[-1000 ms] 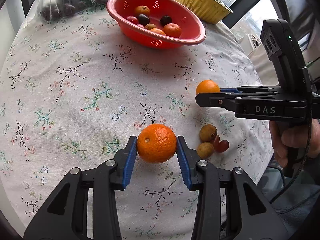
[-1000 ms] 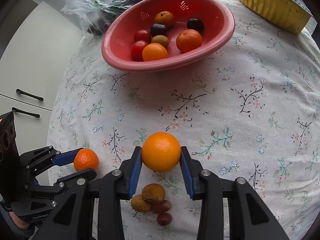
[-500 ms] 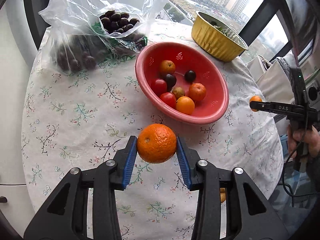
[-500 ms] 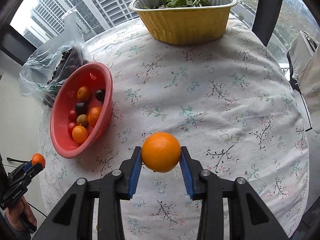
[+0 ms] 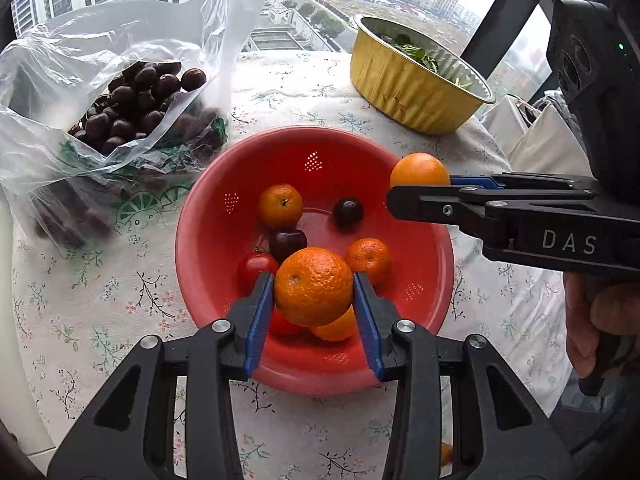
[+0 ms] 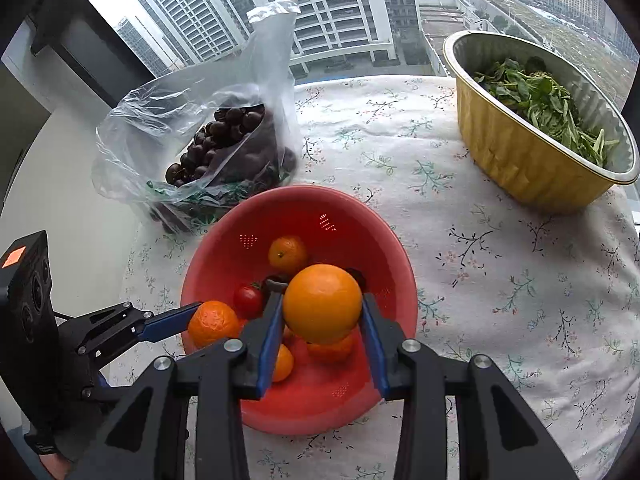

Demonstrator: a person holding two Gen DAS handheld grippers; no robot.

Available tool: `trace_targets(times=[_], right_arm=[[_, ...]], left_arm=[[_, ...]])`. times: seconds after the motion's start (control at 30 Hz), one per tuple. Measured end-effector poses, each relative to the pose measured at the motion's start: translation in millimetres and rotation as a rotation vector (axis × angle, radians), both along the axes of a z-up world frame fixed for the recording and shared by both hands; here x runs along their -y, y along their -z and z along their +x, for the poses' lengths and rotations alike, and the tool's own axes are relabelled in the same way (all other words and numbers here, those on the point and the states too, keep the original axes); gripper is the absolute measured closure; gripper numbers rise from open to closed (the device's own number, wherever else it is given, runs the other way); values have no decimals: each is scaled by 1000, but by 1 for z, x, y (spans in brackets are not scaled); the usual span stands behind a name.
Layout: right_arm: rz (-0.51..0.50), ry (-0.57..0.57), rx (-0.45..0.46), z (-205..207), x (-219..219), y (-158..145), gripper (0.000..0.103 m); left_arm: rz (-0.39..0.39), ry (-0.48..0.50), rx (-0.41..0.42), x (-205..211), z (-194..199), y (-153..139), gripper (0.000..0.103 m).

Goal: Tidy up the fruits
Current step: 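Carry the held tangerine and orange over the red colander, then open both tools to drop the fruits into the colander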

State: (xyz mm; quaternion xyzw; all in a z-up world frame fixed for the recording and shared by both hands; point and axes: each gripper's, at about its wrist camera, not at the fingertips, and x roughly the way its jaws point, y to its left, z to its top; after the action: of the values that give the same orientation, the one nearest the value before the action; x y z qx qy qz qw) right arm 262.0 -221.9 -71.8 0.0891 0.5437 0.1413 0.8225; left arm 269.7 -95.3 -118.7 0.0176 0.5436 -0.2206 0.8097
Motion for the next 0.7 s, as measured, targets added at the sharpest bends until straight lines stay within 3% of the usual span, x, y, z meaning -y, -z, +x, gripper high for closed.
trace_targets(times=[0.37, 0.7], right_arm=[[-3, -37, -111, 15, -19, 43, 63], [-24, -54, -127, 18, -26, 50, 61]], left_arm=[[15, 18, -35, 16, 5, 31, 66], [27, 14, -37, 19, 7, 32, 65]])
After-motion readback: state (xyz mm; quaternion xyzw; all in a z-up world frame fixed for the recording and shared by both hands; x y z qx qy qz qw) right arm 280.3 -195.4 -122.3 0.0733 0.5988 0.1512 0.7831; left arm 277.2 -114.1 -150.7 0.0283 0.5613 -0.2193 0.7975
